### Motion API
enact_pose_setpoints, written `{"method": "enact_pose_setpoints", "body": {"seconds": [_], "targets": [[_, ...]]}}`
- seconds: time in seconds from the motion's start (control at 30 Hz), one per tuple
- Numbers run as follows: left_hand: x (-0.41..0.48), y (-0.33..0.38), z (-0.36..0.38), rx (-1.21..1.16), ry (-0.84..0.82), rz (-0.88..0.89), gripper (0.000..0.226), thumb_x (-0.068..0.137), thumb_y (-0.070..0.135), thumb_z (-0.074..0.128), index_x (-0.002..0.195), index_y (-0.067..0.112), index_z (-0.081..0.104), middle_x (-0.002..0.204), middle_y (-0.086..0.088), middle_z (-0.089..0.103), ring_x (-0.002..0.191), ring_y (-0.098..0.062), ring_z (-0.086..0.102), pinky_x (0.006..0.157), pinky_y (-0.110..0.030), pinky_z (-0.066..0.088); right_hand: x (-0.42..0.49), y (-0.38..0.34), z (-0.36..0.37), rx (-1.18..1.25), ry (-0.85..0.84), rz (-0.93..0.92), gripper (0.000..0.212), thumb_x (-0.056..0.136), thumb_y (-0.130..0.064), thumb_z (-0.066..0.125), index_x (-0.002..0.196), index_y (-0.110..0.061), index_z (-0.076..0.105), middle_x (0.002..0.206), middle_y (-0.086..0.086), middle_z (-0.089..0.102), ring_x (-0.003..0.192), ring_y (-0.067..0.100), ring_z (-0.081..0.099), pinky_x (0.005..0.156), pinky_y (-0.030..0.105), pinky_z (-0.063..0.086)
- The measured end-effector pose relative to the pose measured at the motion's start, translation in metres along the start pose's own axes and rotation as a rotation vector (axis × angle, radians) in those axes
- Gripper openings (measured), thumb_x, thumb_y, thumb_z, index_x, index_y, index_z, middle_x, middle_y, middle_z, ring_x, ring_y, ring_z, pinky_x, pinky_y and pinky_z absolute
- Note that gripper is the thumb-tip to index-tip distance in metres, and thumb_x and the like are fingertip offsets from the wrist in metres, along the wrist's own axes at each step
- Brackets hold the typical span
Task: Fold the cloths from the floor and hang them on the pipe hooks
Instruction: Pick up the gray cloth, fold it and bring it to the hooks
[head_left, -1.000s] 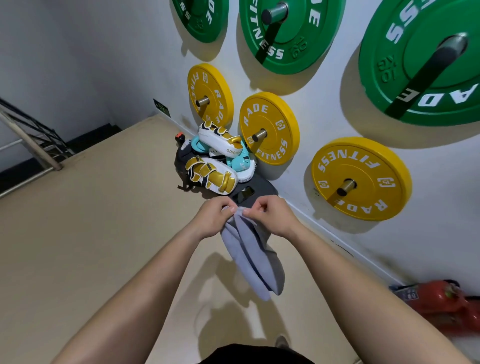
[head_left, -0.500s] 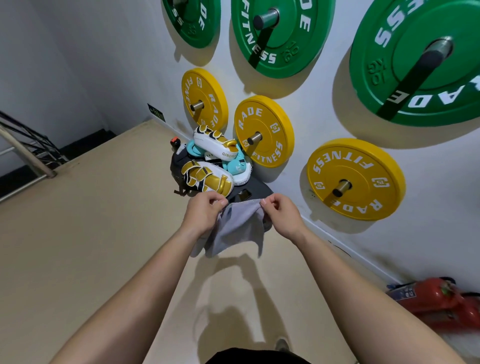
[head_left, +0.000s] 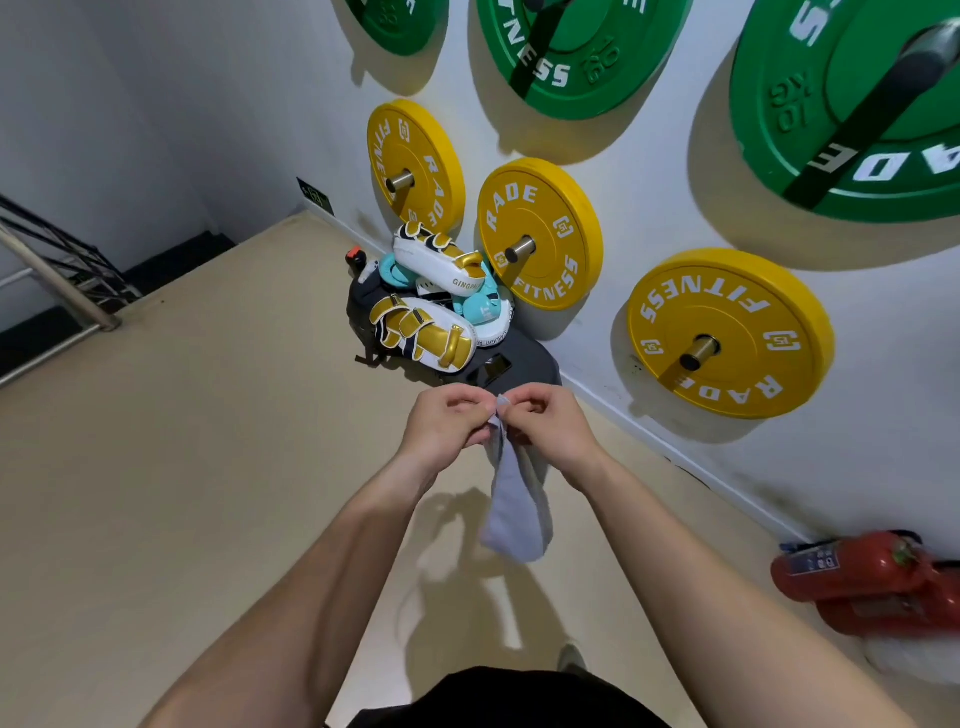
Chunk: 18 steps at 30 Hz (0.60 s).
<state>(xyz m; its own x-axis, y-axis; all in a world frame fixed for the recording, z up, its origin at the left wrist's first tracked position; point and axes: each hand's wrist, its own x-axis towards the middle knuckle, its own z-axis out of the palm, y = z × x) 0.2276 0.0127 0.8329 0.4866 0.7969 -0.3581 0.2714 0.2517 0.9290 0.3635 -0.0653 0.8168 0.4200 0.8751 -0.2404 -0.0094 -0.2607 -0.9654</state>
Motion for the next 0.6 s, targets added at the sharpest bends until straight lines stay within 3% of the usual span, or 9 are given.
{"method": "enact_pose_setpoints", "body": {"seconds": [0.1, 0.17, 0.23, 0.3, 0.37, 0.47, 0.6], "targets": [[-0.003, -0.001, -0.002, -0.045, -0.045, -0.040, 0.017, 0.089, 0.001, 0.062, 0.096, 0.007, 0.076, 0.087, -0.014, 0.075, 0.080, -0.019, 0.070, 0.084, -0.034, 0.057, -0.003, 0.001, -0.004, 0.023, -0.005, -0.004, 0.006, 0.089, -0.015, 0.070, 0.088, -0.011, 0.075, 0.068, 0.005, 0.063, 0.066, 0.015, 0.056, 0.068, 0.031, 0.049], [-0.005, -0.001, -0.005, -0.032, -0.057, -0.032, 0.022, 0.086, -0.003, 0.063, 0.094, 0.011, 0.078, 0.089, -0.014, 0.077, 0.083, -0.020, 0.071, 0.081, -0.032, 0.057, -0.003, 0.002, -0.005, 0.017, -0.014, -0.013, 0.005, 0.089, -0.015, 0.071, 0.088, -0.013, 0.076, 0.072, 0.009, 0.064, 0.069, 0.017, 0.057, 0.070, 0.035, 0.051], [-0.011, 0.003, -0.006, -0.010, -0.031, -0.002, 0.023, 0.084, -0.006, 0.065, 0.094, 0.010, 0.077, 0.085, -0.011, 0.076, 0.076, -0.012, 0.072, 0.065, -0.020, 0.057, -0.002, 0.003, -0.005, -0.020, -0.027, -0.029, 0.005, 0.088, -0.017, 0.073, 0.090, -0.014, 0.076, 0.076, 0.015, 0.068, 0.070, 0.020, 0.059, 0.072, 0.041, 0.054], [-0.014, 0.006, -0.006, 0.045, 0.029, 0.016, 0.019, 0.084, -0.002, 0.067, 0.095, 0.010, 0.077, 0.081, -0.006, 0.076, 0.063, 0.000, 0.068, 0.046, -0.011, 0.046, 0.000, 0.003, -0.004, -0.081, -0.033, -0.042, 0.007, 0.087, -0.022, 0.074, 0.091, -0.018, 0.077, 0.083, 0.016, 0.072, 0.072, 0.027, 0.064, 0.077, 0.047, 0.058], [-0.013, 0.005, -0.009, 0.122, 0.074, 0.040, 0.017, 0.083, 0.006, 0.069, 0.093, 0.016, 0.078, 0.082, -0.001, 0.076, 0.059, 0.005, 0.064, 0.041, -0.010, 0.040, 0.001, 0.001, -0.002, -0.106, -0.030, -0.046, 0.007, 0.087, -0.021, 0.074, 0.092, -0.017, 0.077, 0.086, 0.015, 0.074, 0.075, 0.026, 0.067, 0.078, 0.046, 0.059], [-0.013, 0.005, -0.012, 0.170, 0.109, 0.070, 0.015, 0.081, 0.010, 0.071, 0.089, 0.019, 0.079, 0.080, 0.002, 0.076, 0.059, 0.004, 0.063, 0.041, -0.010, 0.039, 0.001, -0.002, 0.000, -0.127, -0.038, -0.049, 0.007, 0.087, -0.018, 0.073, 0.093, -0.015, 0.077, 0.087, 0.016, 0.074, 0.075, 0.019, 0.066, 0.075, 0.040, 0.059], [-0.014, 0.005, -0.017, 0.185, 0.102, 0.123, 0.010, 0.081, 0.013, 0.075, 0.084, 0.021, 0.079, 0.076, 0.003, 0.076, 0.074, -0.005, 0.070, 0.059, -0.014, 0.050, 0.000, -0.008, 0.004, -0.206, -0.046, -0.064, 0.006, 0.087, -0.020, 0.073, 0.091, -0.019, 0.077, 0.080, 0.008, 0.074, 0.071, 0.012, 0.064, 0.071, 0.035, 0.058]]}}
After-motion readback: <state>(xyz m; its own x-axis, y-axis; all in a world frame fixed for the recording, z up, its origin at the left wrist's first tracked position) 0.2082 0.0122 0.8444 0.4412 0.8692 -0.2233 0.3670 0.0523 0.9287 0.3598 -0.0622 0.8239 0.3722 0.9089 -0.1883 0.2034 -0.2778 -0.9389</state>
